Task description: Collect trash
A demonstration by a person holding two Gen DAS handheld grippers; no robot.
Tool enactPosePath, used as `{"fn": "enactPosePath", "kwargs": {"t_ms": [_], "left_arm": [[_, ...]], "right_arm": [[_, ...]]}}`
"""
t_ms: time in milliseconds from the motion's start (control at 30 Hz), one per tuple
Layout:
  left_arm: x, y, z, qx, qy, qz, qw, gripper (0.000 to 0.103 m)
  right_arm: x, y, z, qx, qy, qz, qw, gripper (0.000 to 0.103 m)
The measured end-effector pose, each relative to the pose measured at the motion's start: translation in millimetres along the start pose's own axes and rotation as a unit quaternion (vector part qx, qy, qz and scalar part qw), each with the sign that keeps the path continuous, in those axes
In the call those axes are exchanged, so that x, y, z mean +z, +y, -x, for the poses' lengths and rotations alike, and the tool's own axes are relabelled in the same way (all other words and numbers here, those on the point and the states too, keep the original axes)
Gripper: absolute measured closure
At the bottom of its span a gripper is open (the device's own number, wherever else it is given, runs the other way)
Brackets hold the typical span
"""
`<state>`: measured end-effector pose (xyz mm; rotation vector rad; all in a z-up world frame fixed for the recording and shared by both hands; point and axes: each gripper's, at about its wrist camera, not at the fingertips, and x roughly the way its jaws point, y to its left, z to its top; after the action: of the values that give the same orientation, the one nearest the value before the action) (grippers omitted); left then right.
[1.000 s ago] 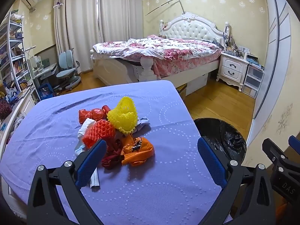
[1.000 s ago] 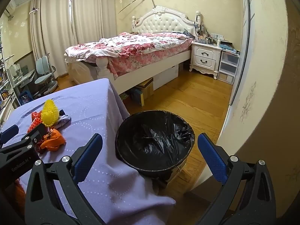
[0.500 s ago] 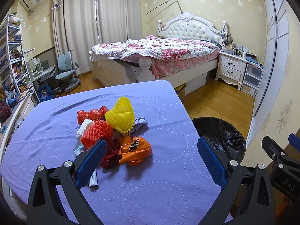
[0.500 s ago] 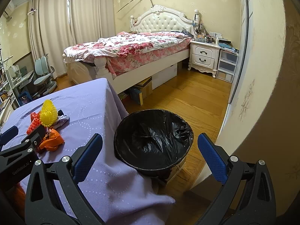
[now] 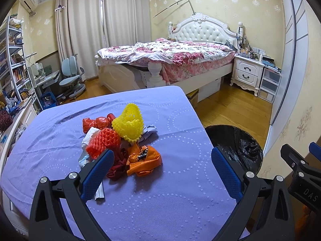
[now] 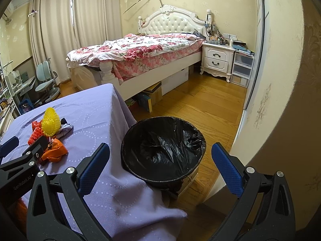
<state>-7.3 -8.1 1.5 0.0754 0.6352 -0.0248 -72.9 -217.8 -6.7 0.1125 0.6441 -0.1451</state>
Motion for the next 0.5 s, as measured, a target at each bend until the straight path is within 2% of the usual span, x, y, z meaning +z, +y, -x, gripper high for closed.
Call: {"fn": "enactPosePath", "kwargs": {"t_ms": [500], "left_arm": [[-2.8,-1.4,-0.8,-0.002,0.002,-0.001,1.0000,0.006]], "right_arm": [[-0.1,-0.5,0.3,0.000,0.000,0.000,1.000,0.004]]}}
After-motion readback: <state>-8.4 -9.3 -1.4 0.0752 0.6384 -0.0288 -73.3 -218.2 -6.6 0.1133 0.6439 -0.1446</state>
